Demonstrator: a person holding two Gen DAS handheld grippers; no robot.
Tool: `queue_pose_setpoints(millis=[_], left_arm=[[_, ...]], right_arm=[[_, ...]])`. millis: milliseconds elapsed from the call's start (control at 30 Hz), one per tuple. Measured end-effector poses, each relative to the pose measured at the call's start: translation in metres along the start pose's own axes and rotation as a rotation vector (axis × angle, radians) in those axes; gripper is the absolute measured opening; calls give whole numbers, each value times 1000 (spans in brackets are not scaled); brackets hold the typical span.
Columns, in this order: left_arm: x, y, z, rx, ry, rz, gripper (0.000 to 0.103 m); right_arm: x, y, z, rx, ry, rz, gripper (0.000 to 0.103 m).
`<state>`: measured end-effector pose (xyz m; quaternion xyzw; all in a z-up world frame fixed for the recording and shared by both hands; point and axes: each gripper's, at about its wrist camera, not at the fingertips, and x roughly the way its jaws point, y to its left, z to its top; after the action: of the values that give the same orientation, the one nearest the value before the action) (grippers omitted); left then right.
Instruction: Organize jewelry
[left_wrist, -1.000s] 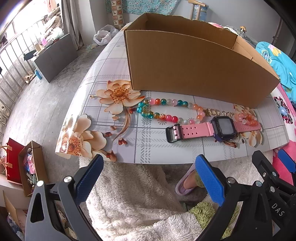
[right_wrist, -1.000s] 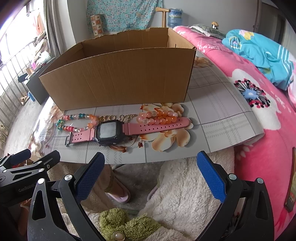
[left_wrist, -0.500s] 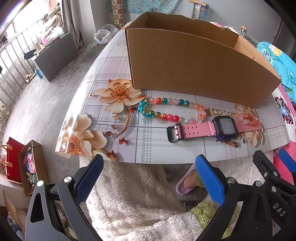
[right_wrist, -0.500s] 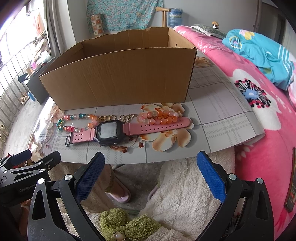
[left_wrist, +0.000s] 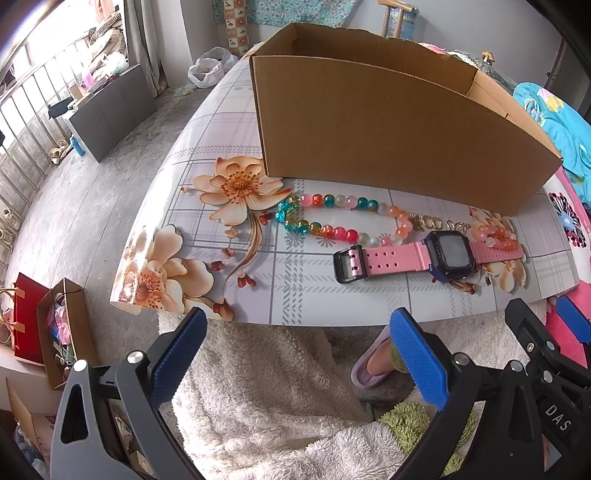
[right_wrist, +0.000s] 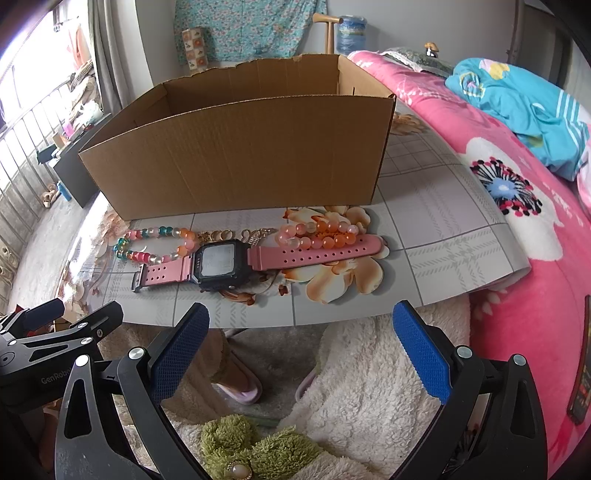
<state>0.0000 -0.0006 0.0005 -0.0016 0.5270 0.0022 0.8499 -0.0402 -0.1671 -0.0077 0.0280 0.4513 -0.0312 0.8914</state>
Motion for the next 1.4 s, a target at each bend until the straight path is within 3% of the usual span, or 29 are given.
queue_pose_setpoints(millis=[1400], left_arm=[[-4,4,-1,-6,-1,8,97]], right_arm=[[0,-3,0,2,8,2,96]])
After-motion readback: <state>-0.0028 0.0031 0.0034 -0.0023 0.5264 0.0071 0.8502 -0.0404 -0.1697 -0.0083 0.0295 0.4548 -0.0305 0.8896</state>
